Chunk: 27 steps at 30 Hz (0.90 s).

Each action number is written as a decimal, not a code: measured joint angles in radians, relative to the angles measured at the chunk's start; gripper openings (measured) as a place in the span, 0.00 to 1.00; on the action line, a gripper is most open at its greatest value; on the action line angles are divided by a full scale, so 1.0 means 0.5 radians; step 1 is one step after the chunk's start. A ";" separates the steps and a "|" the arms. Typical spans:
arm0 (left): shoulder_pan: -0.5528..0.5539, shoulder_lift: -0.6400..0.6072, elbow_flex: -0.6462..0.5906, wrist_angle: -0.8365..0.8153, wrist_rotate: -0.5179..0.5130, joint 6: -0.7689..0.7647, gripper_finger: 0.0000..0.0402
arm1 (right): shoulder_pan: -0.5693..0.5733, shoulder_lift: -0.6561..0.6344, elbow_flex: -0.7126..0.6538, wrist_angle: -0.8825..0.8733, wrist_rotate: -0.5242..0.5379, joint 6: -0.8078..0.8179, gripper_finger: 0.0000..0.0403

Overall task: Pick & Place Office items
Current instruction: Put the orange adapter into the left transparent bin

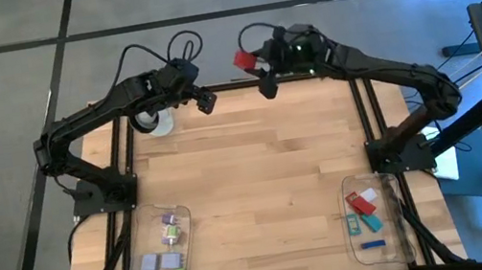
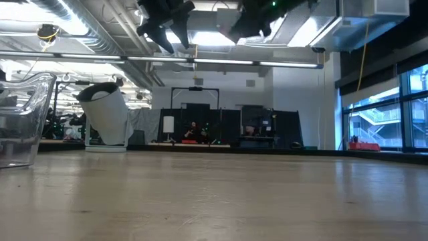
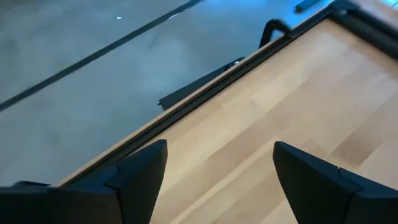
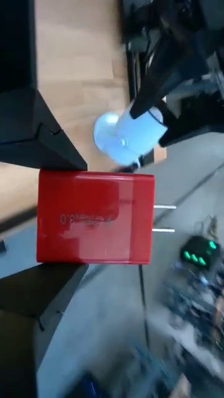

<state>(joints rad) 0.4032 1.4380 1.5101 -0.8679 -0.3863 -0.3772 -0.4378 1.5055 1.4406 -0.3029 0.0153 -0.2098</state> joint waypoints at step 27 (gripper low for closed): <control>-0.095 0.000 0.000 0.885 0.660 -0.080 0.72 | 0.589 -0.022 0.000 -0.013 1.167 -0.776 0.53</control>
<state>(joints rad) 0.3559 1.4380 1.5101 -0.4252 -0.0561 -0.4174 -0.1435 1.4944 1.4406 -0.3092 0.5989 -0.5979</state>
